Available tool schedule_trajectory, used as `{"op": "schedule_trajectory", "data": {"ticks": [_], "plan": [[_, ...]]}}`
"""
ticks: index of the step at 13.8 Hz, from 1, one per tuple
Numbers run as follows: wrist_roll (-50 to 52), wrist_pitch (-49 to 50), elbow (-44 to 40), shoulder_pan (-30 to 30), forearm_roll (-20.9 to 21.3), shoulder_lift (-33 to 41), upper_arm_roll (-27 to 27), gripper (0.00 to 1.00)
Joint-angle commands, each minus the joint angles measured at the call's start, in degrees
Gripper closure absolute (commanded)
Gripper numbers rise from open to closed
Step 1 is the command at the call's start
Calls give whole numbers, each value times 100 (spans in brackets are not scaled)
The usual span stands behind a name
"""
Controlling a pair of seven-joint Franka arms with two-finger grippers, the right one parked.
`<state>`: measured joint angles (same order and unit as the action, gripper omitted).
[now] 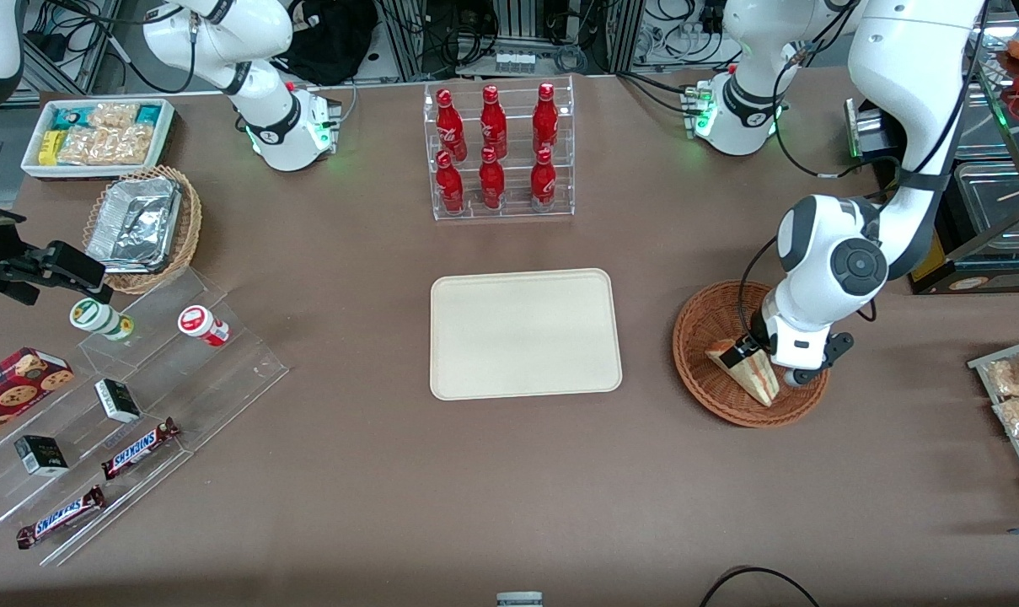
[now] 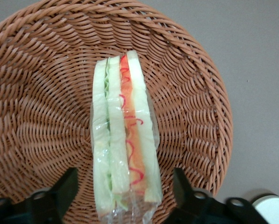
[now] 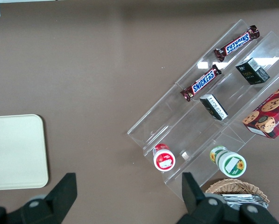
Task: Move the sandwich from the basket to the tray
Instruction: 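Lower the left gripper and grasp the wrapped sandwich upright, then lift the sandwich and carry it over the cream tray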
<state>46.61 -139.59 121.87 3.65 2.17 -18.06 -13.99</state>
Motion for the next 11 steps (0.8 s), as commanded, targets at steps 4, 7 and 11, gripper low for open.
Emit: {"op": "schedule_trajectory", "data": {"ticks": [4,7,11], "plan": [[-12,273,-399,4,108,55,20,91],[41,2201,-1608,-57,91,294,-6,91],[251,3931,-3028,-819,73,197,-77,91]]}}
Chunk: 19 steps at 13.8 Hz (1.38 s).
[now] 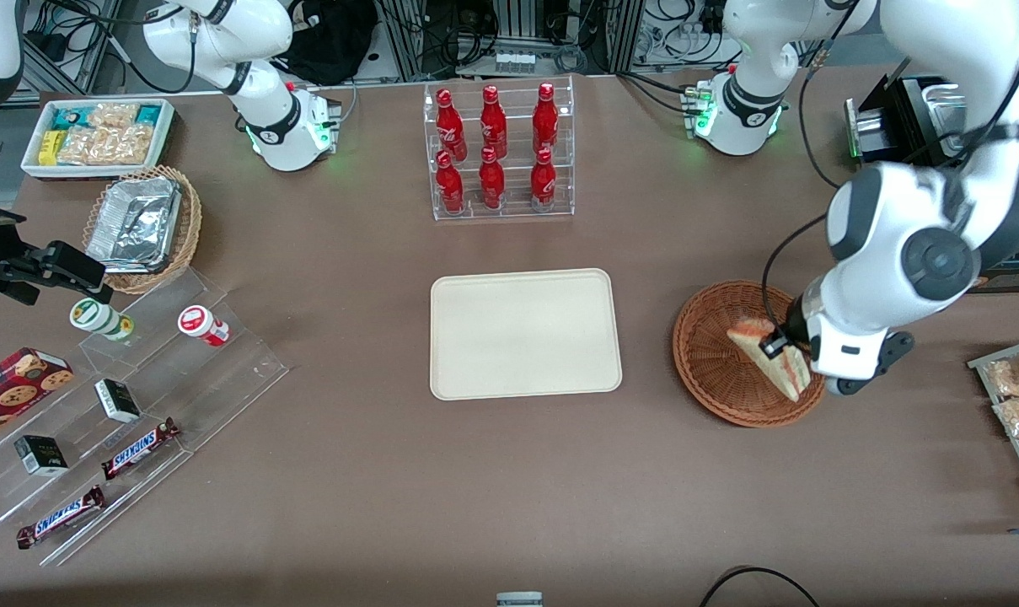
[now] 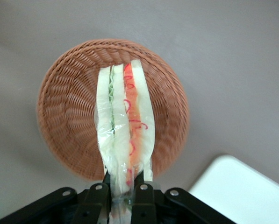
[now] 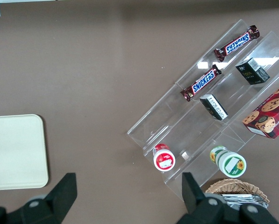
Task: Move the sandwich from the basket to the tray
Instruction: 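Lift the sandwich and carry it over the cream tray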
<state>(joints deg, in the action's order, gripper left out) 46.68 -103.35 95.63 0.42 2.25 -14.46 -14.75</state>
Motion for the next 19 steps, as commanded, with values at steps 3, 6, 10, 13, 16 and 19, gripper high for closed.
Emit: {"op": "schedule_trajectory", "data": {"ticks": [3,6,10,13,16,19], "plan": [[333,115,-414,-1376,57,-354,-2,89],[570,-203,-370,-2070,83,-591,-2,88],[1017,-1299,-344,-2913,100,-1215,16,88],[1001,-1424,-370,-3135,136,-1480,16,88],[1001,-1845,-335,-3162,531,-1813,-10,88],[984,-1899,-335,-3425,575,-2025,-54,88]]}}
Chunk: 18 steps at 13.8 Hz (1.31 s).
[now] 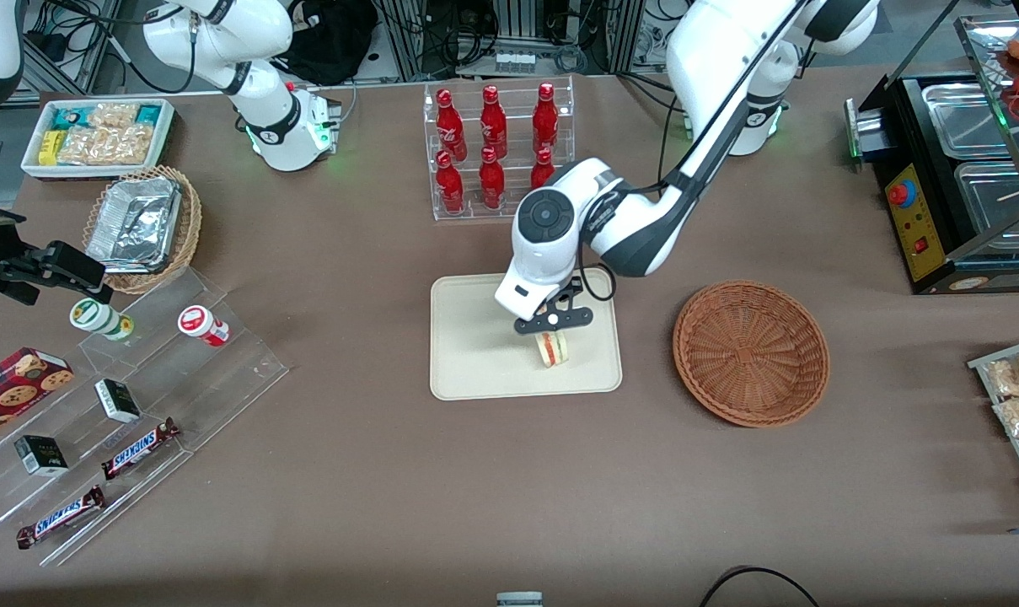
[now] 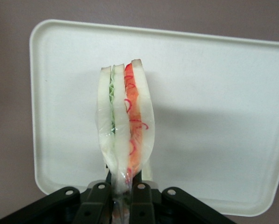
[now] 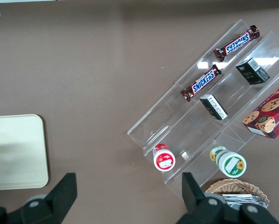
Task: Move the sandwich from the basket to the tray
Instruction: 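Lift the sandwich and carry it over the cream tray, then lower the sandwich onto the tray and open the left gripper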
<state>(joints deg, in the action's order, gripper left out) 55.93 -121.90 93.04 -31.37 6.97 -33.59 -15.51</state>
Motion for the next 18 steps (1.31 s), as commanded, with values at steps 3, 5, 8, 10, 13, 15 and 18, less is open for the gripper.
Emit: {"op": "schedule_trajectory", "data": {"ticks": [3,5,8,10,13,15,18], "plan": [[49,-167,-111,-255,94,-244,22,87],[49,-202,-111,-281,102,-349,22,87],[14,-281,-93,-317,329,-394,22,86],[32,-282,-85,-317,410,-403,21,85],[32,-299,-102,-325,419,-464,13,32],[93,-290,-93,-325,419,-420,13,0],[137,-72,-41,-264,340,0,13,0]]}}
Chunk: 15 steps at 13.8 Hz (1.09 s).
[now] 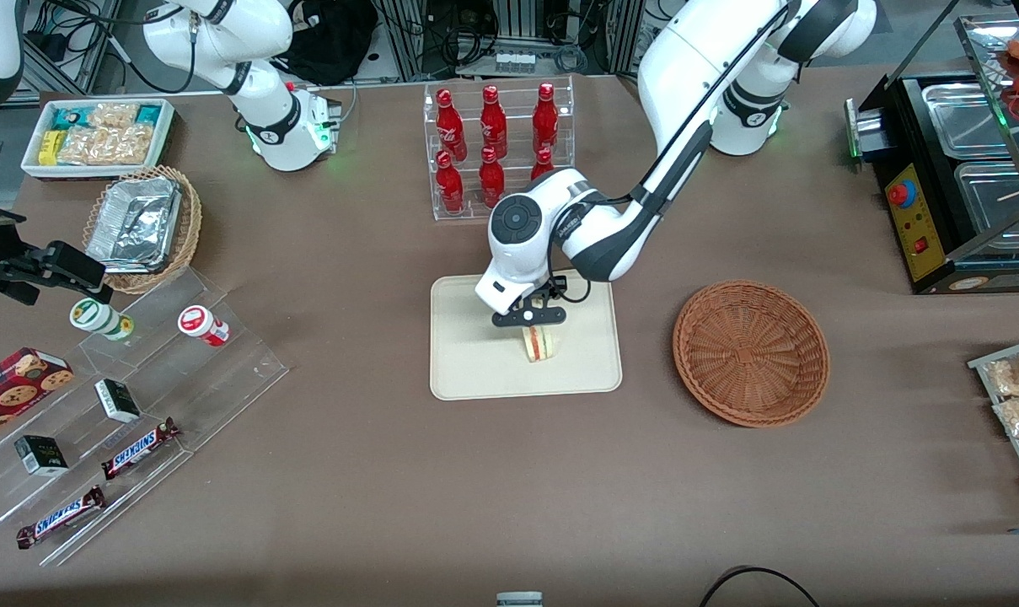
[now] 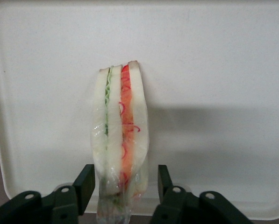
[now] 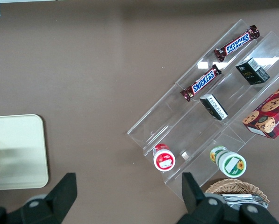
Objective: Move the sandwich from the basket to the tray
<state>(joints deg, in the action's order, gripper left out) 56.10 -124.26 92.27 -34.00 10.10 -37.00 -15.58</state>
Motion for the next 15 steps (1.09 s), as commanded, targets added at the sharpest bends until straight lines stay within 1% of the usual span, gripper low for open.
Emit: {"op": "schedule_trajectory", "data": {"ticks": [1,4,5,7,10,12,14,15], "plan": [[156,418,28,33,18,560,38,0],[173,1332,28,436,9,1351,38,0],[165,1561,19,612,9,1510,38,0],[165,2096,1,1086,9,1861,38,0],[60,2573,-8,1885,44,2214,47,0],[-491,2705,-16,2316,27,2451,47,0],[-1316,3134,-25,2800,-8,2715,38,0],[-1738,3293,-43,2993,-148,2829,38,0]]}}
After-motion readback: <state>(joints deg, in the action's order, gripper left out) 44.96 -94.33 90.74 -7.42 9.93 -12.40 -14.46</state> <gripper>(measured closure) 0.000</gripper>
